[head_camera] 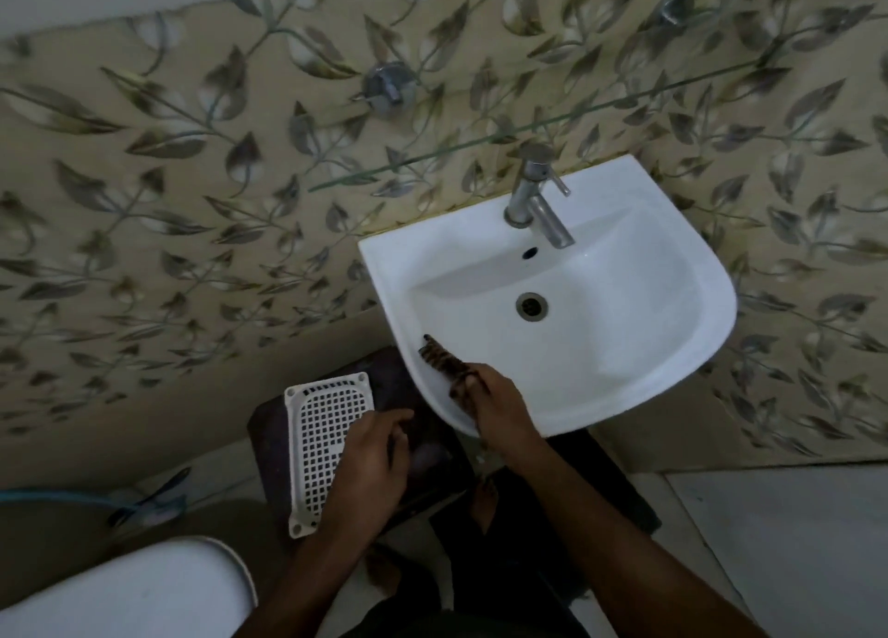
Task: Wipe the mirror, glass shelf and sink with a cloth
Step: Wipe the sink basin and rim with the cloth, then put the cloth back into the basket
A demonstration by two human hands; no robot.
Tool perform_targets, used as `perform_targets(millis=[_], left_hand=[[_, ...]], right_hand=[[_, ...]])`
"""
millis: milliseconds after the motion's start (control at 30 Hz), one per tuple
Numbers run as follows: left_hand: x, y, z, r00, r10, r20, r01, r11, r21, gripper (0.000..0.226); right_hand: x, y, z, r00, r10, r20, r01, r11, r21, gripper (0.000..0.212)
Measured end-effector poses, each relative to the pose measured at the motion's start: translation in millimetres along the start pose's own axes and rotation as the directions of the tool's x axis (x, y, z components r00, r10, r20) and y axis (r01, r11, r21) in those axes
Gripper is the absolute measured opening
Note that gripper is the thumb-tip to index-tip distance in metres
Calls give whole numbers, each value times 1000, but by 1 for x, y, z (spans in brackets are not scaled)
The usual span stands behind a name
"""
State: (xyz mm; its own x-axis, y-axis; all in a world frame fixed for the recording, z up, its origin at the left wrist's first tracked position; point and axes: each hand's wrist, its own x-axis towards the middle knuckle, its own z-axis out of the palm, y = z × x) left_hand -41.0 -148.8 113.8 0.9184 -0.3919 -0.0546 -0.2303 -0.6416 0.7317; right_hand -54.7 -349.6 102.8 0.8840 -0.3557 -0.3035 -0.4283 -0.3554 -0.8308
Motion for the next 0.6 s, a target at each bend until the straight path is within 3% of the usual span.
perform_targets(millis=[133, 233, 400, 500, 600], left_hand=[[-15, -21, -11, 993, -100, -55, 98, 995, -25, 34], [-21, -34, -14, 987, -138, -88, 133, 989, -59, 29], [-24, -46, -18, 979, -173, -109, 163, 982, -91, 28], [-18, -41, -17, 984, -152, -91, 144, 986, -83, 37], [-7, -32, -12, 993, -109, -37, 104, 988, -116, 28]], right_hand=[[6, -18, 4, 991, 128, -34, -115, 960, 256, 26], [11, -22, 15, 989, 136, -57, -115, 951, 286, 27], [37, -24, 45, 994, 28, -107, -16, 994, 105, 26], [43, -24, 44, 998, -49, -45, 46, 996, -74, 33], [30, -13, 36, 990, -135, 34, 139, 948, -286, 48]])
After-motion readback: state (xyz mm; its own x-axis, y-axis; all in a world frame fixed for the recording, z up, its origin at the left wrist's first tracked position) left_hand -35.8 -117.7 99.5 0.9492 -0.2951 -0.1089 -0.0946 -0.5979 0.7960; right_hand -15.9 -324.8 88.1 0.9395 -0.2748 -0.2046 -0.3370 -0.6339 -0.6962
